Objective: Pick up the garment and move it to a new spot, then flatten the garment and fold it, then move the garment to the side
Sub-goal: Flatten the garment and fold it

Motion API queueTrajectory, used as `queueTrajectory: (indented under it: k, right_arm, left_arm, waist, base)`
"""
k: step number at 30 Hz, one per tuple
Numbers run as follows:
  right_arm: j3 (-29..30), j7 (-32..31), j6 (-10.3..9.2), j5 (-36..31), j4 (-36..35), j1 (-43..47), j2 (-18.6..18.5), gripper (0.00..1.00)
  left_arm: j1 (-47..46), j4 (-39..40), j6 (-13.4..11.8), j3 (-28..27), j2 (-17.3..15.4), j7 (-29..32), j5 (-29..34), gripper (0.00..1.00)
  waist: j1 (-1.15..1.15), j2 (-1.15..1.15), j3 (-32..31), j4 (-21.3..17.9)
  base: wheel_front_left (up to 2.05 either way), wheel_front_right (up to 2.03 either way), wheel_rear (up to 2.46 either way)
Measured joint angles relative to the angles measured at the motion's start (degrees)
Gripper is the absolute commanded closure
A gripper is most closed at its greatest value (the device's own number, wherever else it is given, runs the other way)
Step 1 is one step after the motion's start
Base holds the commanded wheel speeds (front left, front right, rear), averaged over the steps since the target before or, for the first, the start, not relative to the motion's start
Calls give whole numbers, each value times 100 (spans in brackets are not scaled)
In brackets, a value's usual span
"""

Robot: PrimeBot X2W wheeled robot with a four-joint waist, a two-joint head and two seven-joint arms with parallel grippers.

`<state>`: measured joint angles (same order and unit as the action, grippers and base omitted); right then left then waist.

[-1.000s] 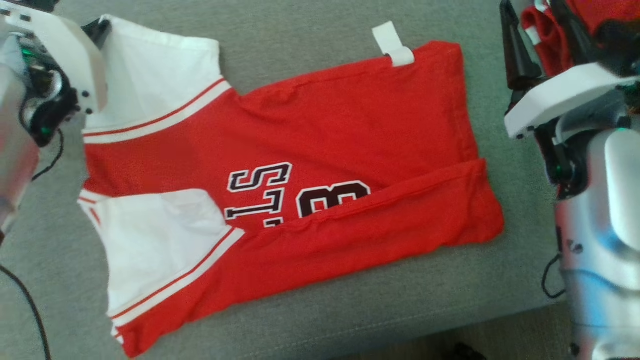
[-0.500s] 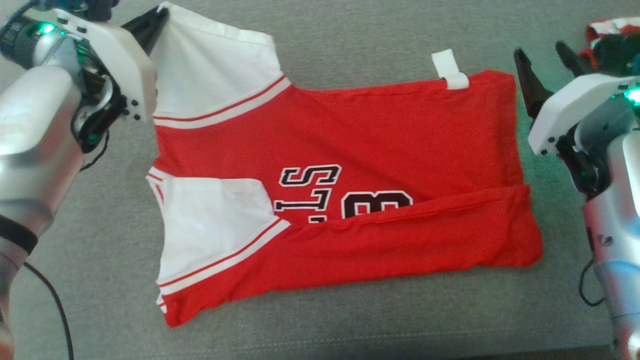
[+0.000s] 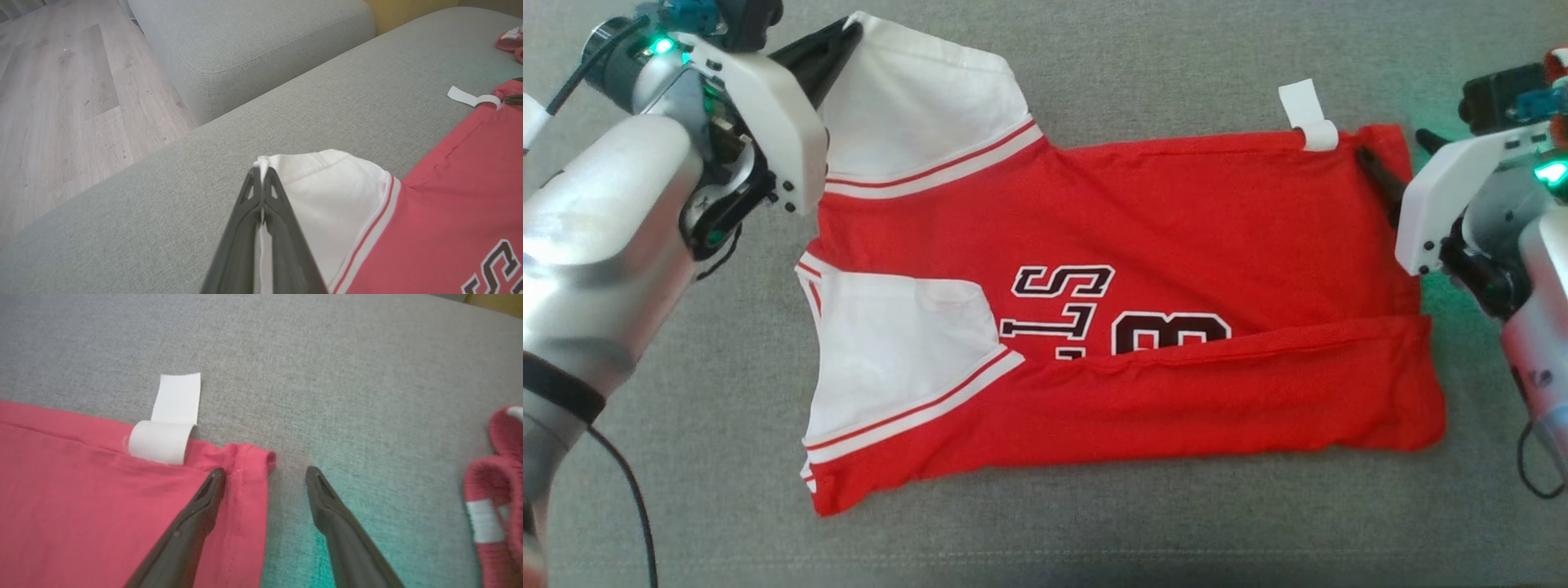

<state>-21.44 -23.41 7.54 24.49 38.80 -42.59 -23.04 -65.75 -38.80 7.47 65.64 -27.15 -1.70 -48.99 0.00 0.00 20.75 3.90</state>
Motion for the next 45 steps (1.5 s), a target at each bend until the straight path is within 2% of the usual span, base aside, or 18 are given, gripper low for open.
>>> queueTrajectory:
  k: [8,9,10,11,19,23,34,40,45]
  right_arm:
    - [-619,99,0,343,275,-441,-138,0]
    - [-700,98,0,396,303,-472,-148,15]
    - [-782,93,0,457,331,-508,-168,67]
    - [-864,66,0,522,344,-544,-193,100]
    - [-1199,300,0,780,534,-836,-266,100]
    - [-1211,797,0,827,646,-1222,-238,100]
    - [-1138,2084,0,645,1245,-1947,-7,100]
    - [-1202,2480,0,631,1574,-2011,116,100]
    - [-1371,2669,0,902,1590,-1886,111,100]
  left_arm:
    - [0,120,-41,18,-2,2,-1,100]
    - [0,120,-42,20,-2,2,-1,100]
    - [0,120,-42,22,-2,2,-1,100]
    - [0,119,-42,24,-1,2,-1,100]
    - [-28,-129,-152,8,-1,-153,8,100]
    - [-174,-471,-294,-130,22,-444,107,100]
    - [-811,-1305,-400,-369,338,-1113,249,100]
    - [-818,-1539,-336,-376,522,-1224,312,100]
    - [-567,-1541,-233,-356,549,-1258,355,100]
  waist:
    - [0,0,121,68]
    - [0,0,127,73]
    - [0,0,131,77]
    - [0,0,132,78]
    - [0,0,138,19]
    - [0,0,192,-39]
    - [0,0,280,-107]
    - [0,0,176,-93]
    - [0,0,-16,-63]
  base:
    - [0,0,0]
    - [0,0,0]
    - [0,0,0]
    - [0,0,0]
    - [0,0,0]
    - [0,0,0]
    - [0,0,0]
    - [0,0,0]
    - [0,0,0]
